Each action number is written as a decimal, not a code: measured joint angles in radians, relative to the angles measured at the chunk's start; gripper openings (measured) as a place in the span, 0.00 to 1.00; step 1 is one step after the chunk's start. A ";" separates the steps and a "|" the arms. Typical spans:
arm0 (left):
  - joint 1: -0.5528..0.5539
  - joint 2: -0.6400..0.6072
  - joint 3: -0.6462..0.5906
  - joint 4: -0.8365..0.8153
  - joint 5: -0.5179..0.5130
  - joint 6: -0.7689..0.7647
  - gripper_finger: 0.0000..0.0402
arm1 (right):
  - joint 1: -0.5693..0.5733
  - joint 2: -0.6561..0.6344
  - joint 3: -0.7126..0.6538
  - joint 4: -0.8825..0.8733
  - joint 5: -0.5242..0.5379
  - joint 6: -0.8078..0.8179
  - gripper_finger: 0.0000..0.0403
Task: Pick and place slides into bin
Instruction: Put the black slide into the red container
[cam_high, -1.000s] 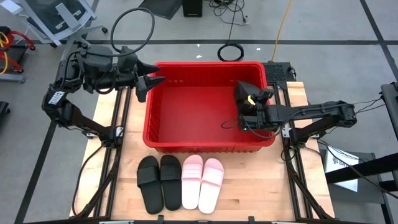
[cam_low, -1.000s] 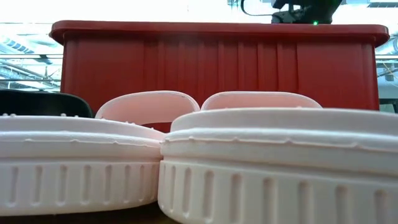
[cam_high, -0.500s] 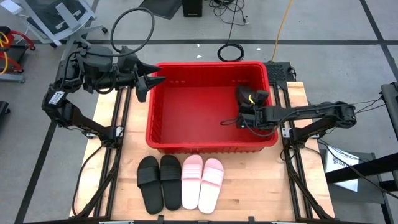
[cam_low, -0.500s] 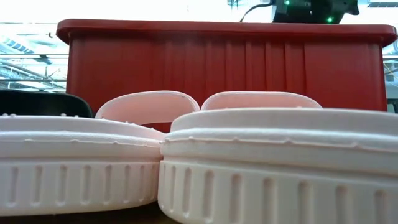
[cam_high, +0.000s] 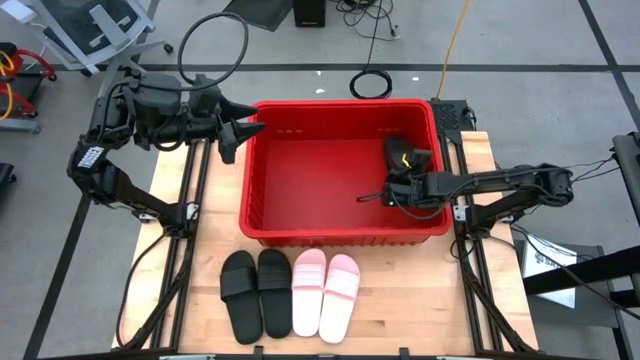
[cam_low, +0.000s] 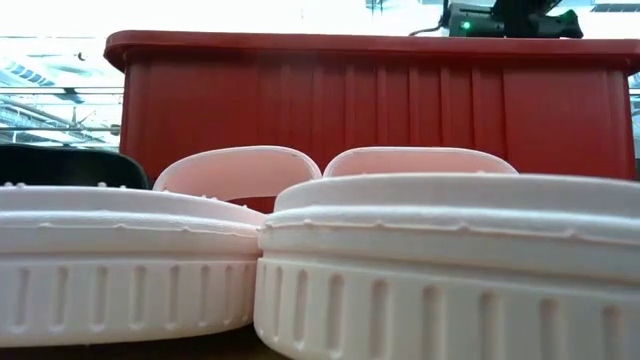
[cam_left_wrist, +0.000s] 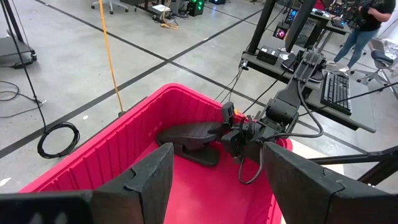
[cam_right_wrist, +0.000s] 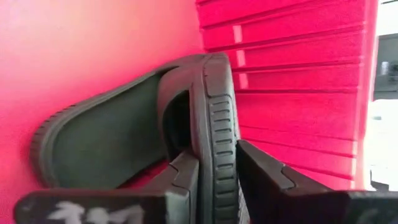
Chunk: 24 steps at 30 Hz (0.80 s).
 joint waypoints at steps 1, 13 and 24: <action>0.000 0.000 0.000 0.000 0.000 0.000 0.60 | -0.001 -0.005 0.000 0.005 -0.018 -0.008 0.21; 0.000 0.000 0.000 0.000 0.000 0.000 0.60 | -0.007 -0.076 0.000 0.012 -0.150 -0.075 0.29; 0.000 0.000 0.000 0.000 0.000 0.001 0.60 | -0.006 -0.181 0.000 -0.080 -0.179 -0.063 0.54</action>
